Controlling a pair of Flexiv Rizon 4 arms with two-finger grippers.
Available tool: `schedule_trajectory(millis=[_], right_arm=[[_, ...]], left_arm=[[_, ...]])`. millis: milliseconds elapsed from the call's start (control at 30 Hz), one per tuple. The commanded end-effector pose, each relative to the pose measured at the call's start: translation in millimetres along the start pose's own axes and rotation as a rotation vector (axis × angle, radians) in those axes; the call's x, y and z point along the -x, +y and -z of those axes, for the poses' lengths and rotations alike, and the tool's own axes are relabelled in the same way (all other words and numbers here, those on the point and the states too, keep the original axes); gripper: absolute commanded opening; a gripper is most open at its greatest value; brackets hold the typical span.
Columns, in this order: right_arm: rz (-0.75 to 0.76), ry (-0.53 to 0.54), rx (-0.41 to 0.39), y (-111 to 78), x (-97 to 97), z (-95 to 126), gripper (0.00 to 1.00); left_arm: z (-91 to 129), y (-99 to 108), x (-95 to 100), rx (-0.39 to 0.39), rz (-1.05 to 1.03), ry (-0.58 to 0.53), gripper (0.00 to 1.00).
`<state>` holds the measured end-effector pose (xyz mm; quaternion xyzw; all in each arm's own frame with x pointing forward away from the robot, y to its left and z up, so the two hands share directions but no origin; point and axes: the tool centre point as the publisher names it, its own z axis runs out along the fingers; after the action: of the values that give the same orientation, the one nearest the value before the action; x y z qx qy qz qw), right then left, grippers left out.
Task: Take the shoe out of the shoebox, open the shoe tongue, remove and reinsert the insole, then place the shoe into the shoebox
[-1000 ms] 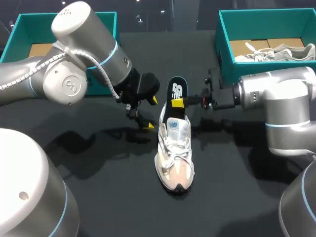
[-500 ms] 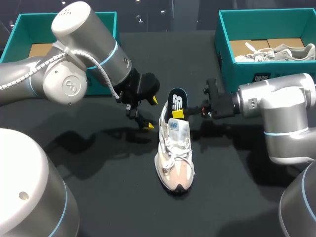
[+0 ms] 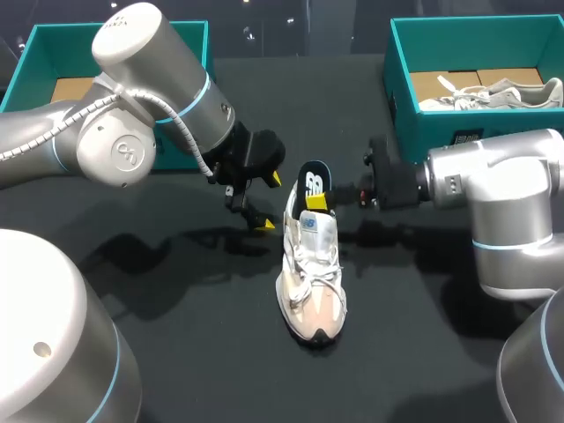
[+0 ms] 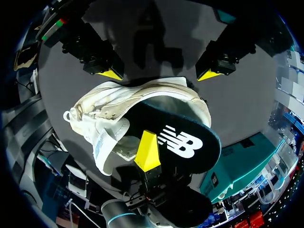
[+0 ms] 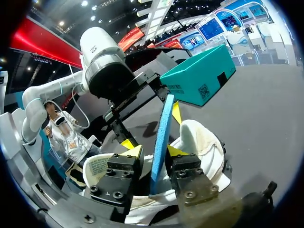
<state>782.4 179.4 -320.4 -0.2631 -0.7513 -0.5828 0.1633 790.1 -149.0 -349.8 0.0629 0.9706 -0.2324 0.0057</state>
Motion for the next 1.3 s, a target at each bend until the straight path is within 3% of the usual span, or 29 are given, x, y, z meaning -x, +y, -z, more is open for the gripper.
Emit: schedule_trajectory(millis=[33,233,367,667,867,900,1000,1067,1300], right_arm=[[0.01,-0.015,-0.006,10.6,-2.1,6.1,0.31],[0.024,0.001,0.0,21.8,8.4,4.6,0.24],[-0.001,0.012,0.002,18.6,16.3,1.7,0.0],[-0.106,0.001,-0.018,-16.6,8.4,-0.1,0.0],[-0.106,-0.023,-0.004,-20.4,-2.5,3.8,0.0],[-0.1,-0.023,-0.005,-19.1,-3.1,3.5,0.02],[-0.077,-0.024,-0.007,-12.1,-4.6,2.4,0.29],[-0.051,-0.025,-0.013,-5.2,-5.0,2.4,0.38],[-0.005,-0.039,-0.019,11.0,1.9,7.0,0.39]], left_arm=[[-0.6,0.2,0.0,0.0,-0.001,0.0,1.0],[-0.6,0.2,0.0,0.0,-0.001,0.0,1.0],[-0.6,0.2,0.0,0.0,-0.001,0.0,1.0],[-0.6,0.2,0.0,0.0,-0.001,0.0,1.0],[-0.6,0.2,0.0,0.0,-0.001,0.0,1.0],[-0.6,0.2,0.0,0.0,-0.001,0.0,1.0],[-0.6,0.2,0.0,0.0,-0.001,0.0,1.0],[-0.6,0.2,0.0,0.0,-0.001,0.0,1.0],[-0.6,0.2,0.0,0.0,-0.001,0.0,1.0]])
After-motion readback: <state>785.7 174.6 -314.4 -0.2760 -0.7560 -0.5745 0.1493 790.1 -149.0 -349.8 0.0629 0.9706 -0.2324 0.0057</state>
